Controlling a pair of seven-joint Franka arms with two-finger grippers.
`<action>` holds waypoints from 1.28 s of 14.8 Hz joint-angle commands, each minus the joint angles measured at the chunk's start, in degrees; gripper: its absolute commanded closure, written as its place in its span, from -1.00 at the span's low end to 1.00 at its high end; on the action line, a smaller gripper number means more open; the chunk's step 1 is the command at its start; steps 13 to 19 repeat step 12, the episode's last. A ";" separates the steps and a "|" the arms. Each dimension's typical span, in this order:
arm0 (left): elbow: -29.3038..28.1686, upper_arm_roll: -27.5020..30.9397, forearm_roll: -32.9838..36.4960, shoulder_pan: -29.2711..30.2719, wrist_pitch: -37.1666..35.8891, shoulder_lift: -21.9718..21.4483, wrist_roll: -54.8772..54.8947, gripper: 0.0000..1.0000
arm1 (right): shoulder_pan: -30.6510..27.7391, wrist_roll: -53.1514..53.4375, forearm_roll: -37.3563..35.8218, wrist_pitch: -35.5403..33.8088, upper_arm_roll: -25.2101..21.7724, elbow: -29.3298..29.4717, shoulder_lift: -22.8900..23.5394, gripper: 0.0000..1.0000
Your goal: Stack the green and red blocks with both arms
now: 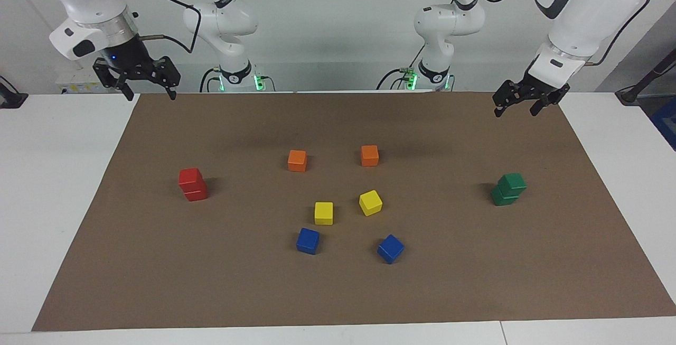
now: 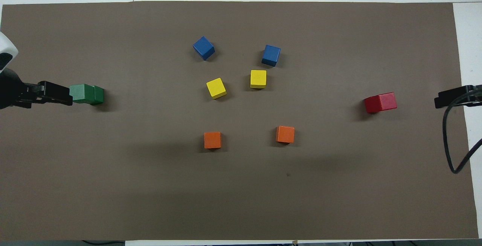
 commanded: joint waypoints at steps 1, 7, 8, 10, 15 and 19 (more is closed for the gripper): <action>0.03 0.05 0.72 -0.17 -0.39 -0.68 -0.61 -1.00 | -0.18 1.76 -0.24 0.05 -0.03 0.41 0.09 -1.00; 0.03 0.05 0.72 -0.17 -0.39 -0.68 -0.61 -1.00 | -0.44 1.59 -0.68 0.40 -0.03 0.41 0.09 -1.00; 0.03 0.05 0.72 -0.17 -0.39 -0.68 -0.61 -1.00 | -0.44 1.59 -0.68 0.40 -0.03 0.41 0.09 -1.00; -0.06 0.05 0.72 -0.17 -0.39 -0.68 -0.61 -1.00 | -0.44 1.67 -0.68 0.49 -0.03 0.41 0.09 -1.00; 0.03 0.05 0.72 -0.17 -0.39 -0.68 -0.61 -1.00 | -0.44 1.67 -0.68 0.41 -0.03 0.41 0.09 -1.00; 0.03 0.05 0.72 -0.17 -0.39 -0.68 -0.61 -1.00 | -0.44 1.67 -0.68 0.41 -0.03 0.41 0.09 -1.00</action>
